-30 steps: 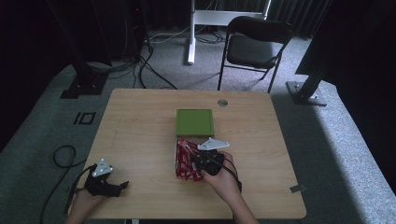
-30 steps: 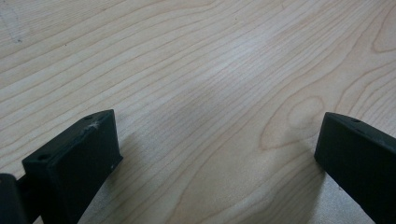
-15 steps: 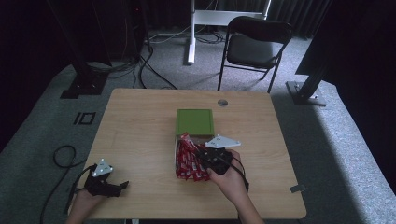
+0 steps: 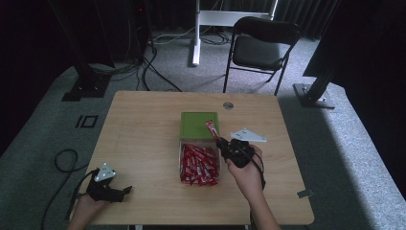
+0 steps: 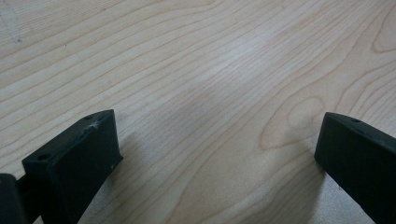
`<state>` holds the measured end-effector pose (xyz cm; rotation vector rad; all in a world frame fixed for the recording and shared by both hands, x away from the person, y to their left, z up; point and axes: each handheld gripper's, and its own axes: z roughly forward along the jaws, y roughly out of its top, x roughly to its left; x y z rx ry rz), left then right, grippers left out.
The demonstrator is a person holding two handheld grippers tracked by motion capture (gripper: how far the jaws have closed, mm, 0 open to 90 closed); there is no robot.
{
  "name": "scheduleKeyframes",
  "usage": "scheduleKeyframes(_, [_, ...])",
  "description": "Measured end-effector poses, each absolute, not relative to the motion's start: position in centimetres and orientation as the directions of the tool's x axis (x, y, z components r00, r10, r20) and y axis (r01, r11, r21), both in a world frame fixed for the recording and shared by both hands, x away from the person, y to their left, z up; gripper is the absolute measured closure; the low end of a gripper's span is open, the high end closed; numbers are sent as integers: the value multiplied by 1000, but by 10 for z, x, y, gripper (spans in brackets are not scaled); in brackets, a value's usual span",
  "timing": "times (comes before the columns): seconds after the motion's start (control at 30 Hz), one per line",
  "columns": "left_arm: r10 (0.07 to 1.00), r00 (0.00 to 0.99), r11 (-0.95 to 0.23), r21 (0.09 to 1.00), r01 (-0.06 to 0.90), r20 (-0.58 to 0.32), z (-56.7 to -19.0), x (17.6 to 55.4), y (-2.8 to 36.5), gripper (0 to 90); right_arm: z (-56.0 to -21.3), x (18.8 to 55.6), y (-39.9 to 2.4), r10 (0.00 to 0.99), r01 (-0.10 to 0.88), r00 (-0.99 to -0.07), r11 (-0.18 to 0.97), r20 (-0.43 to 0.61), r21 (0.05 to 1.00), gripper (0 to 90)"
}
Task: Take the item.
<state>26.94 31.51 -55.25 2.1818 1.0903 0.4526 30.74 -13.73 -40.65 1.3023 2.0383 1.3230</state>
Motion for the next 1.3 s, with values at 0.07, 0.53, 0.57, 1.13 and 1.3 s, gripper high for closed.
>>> scheduleKeyframes(0.07, [804, 595, -444, 683, 580, 18, -552, 269, 315, 8, -409, 312, -142, 867, 494, -471, 108, 162, 863, 831])
scheduleKeyframes(0.53, [805, 594, -442, 684, 581, 16, -553, 269, 315, 8, -449, 343, -163, 942, 518, -271, -32, 199, 855, 831])
scheduleKeyframes(0.57, [805, 594, -442, 684, 581, 16, -553, 269, 315, 8, -453, 345, -164, 944, 524, -262, -36, 202, 851, 831])
scheduleKeyframes(1.13, [805, 593, -441, 685, 580, 16, -553, 269, 315, 8, -521, 372, -159, 961, 625, -138, -103, 238, 774, 830])
scheduleKeyframes(1.3, [805, 594, -441, 685, 580, 16, -553, 269, 315, 8, -534, 376, -157, 964, 619, -110, -125, 243, 775, 830])
